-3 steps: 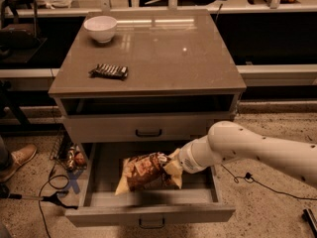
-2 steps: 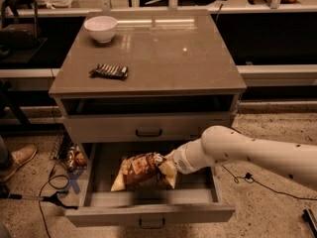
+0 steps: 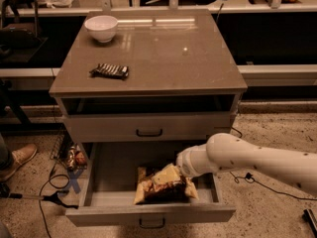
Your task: Place brown chip bag into middle drawer
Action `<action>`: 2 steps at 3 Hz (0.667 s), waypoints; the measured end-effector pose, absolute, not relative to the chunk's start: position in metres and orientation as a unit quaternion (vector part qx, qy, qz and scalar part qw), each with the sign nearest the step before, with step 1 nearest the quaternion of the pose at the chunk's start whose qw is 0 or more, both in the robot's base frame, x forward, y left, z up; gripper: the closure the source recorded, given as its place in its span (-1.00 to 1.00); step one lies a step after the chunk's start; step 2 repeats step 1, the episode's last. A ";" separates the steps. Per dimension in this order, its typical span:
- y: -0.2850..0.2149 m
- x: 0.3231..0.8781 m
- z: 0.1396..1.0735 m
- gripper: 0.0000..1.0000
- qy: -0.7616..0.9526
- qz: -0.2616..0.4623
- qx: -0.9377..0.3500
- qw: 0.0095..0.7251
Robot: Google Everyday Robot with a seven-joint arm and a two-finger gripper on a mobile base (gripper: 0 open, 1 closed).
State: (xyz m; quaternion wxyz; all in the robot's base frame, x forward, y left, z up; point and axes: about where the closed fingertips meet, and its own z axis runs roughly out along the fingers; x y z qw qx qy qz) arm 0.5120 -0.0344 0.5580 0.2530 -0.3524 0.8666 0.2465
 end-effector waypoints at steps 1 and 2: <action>-0.067 0.507 0.566 -1.00 0.876 0.225 -0.339 0.260; -0.067 0.507 0.566 -1.00 0.876 0.225 -0.339 0.260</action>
Offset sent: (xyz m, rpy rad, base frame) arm 0.0000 0.0000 0.0000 0.0000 0.0000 0.0000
